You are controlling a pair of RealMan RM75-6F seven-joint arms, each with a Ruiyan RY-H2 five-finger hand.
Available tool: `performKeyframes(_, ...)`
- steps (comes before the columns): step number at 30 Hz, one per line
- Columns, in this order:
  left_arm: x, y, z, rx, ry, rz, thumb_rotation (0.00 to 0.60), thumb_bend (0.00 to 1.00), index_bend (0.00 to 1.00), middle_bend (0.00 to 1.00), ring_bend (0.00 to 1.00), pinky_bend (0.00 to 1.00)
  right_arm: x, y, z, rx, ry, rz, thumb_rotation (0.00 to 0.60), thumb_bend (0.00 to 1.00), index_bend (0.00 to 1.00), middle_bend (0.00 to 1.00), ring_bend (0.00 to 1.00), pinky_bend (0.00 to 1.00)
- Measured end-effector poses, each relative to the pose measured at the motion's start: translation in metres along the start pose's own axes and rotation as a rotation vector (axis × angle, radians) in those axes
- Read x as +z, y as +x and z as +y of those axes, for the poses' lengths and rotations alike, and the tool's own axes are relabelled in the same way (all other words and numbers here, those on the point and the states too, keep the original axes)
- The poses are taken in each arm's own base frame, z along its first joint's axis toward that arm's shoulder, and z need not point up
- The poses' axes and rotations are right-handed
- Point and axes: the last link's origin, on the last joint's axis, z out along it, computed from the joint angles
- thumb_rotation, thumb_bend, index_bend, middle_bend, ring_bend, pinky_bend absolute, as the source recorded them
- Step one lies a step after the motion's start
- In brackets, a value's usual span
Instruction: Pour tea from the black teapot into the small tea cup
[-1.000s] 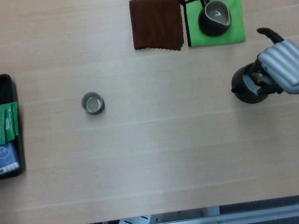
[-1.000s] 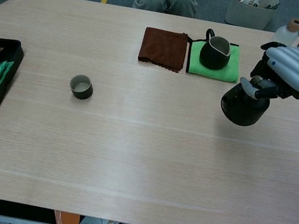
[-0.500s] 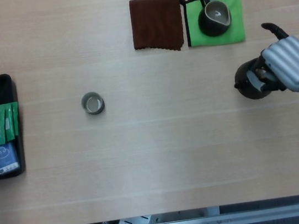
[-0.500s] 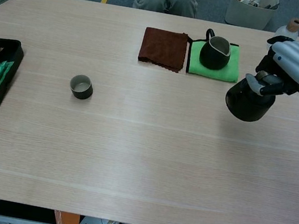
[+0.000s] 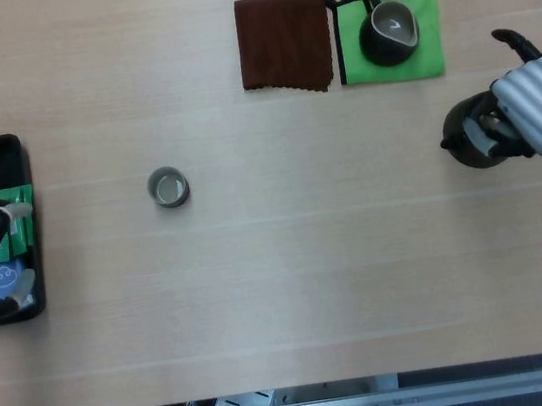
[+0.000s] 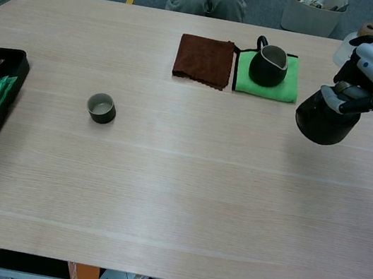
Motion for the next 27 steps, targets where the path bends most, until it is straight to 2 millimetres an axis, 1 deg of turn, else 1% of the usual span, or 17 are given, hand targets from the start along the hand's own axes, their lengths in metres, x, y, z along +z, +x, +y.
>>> performKeyframes(4,0.015,-0.006,0.010,-0.002,-0.055,-0.043,0.600,0.30,0.21,0.25,0.22,0.22,-0.001,0.002,0.002,0.007,-0.008,0.011,0.457,0.47,1.00,1.00,0.97,0.11)
performKeyframes(8,0.034,-0.016,0.018,-0.009,-0.094,-0.086,0.600,0.30,0.19,0.24,0.22,0.22,-0.003,0.005,0.006,0.004,-0.019,0.020,0.460,0.47,1.00,1.00,0.97,0.11)
performKeyframes(15,0.059,-0.031,0.032,-0.028,-0.133,-0.144,0.600,0.30,0.18,0.23,0.22,0.22,-0.004,0.010,0.010,-0.004,-0.030,0.028,0.467,0.47,1.00,1.00,0.97,0.11)
performKeyframes(23,0.102,-0.053,0.059,-0.016,-0.164,-0.228,0.600,0.30,0.17,0.21,0.21,0.22,-0.009,0.014,0.014,-0.003,-0.046,0.035,0.473,0.47,1.00,1.00,0.97,0.11)
performKeyframes(27,0.118,-0.063,0.067,0.014,-0.158,-0.248,0.600,0.29,0.17,0.18,0.20,0.21,-0.010,0.015,0.016,-0.002,-0.048,0.035,0.476,0.46,1.00,1.00,0.97,0.11)
